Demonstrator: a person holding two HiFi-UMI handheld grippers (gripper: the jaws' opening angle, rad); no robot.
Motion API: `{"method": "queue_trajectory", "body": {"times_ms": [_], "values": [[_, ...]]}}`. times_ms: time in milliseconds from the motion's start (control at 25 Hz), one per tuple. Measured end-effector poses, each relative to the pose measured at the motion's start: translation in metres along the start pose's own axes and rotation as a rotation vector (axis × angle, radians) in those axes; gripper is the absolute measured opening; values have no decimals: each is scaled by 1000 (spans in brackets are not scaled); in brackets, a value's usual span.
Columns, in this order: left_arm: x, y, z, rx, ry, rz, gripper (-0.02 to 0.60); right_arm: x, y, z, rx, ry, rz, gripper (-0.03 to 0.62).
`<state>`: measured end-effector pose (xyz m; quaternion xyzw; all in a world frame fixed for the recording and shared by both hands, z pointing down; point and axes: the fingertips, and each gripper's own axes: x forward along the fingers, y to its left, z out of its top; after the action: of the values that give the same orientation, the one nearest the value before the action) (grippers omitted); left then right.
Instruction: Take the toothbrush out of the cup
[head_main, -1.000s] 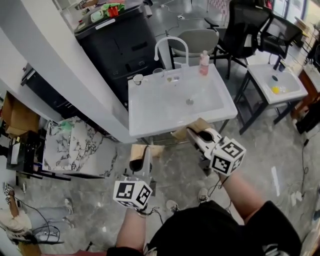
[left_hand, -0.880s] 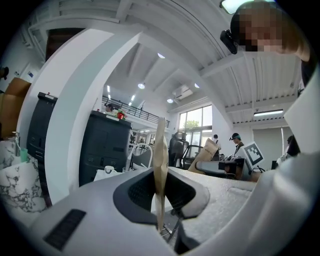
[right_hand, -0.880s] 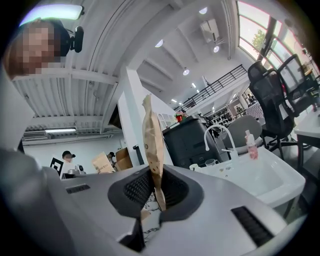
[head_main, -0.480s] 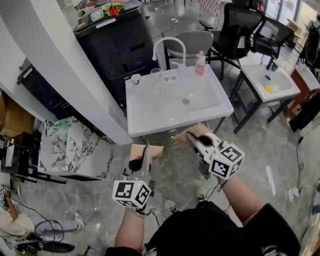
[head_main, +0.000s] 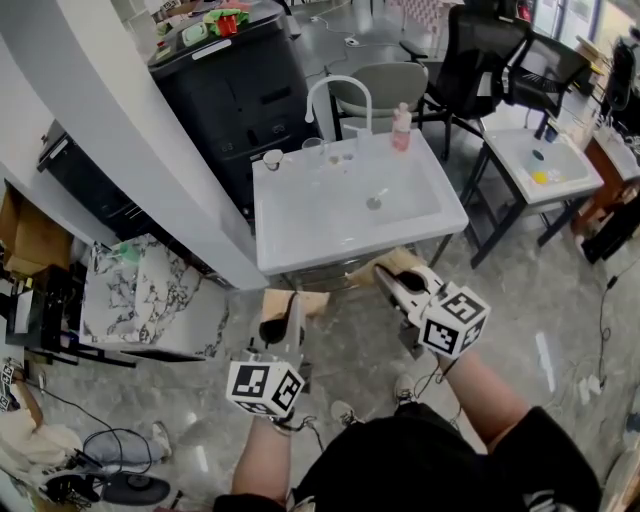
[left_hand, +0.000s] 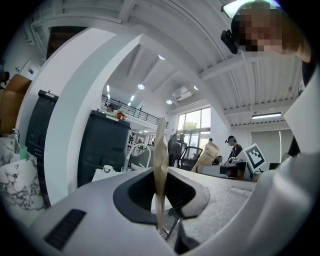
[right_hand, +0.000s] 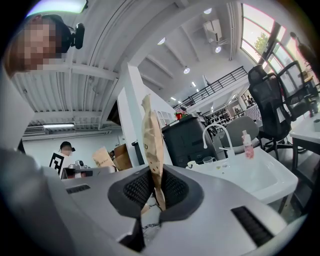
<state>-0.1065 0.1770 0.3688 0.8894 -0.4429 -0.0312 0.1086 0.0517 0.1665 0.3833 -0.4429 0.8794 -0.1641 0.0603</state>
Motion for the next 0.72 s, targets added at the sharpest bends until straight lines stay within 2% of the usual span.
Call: {"method": "queue_trajectory", "body": {"times_ms": [720], "values": [[-2, -12, 2, 5, -6, 10, 32, -12, -4, 2, 2, -6, 4, 26]]}}
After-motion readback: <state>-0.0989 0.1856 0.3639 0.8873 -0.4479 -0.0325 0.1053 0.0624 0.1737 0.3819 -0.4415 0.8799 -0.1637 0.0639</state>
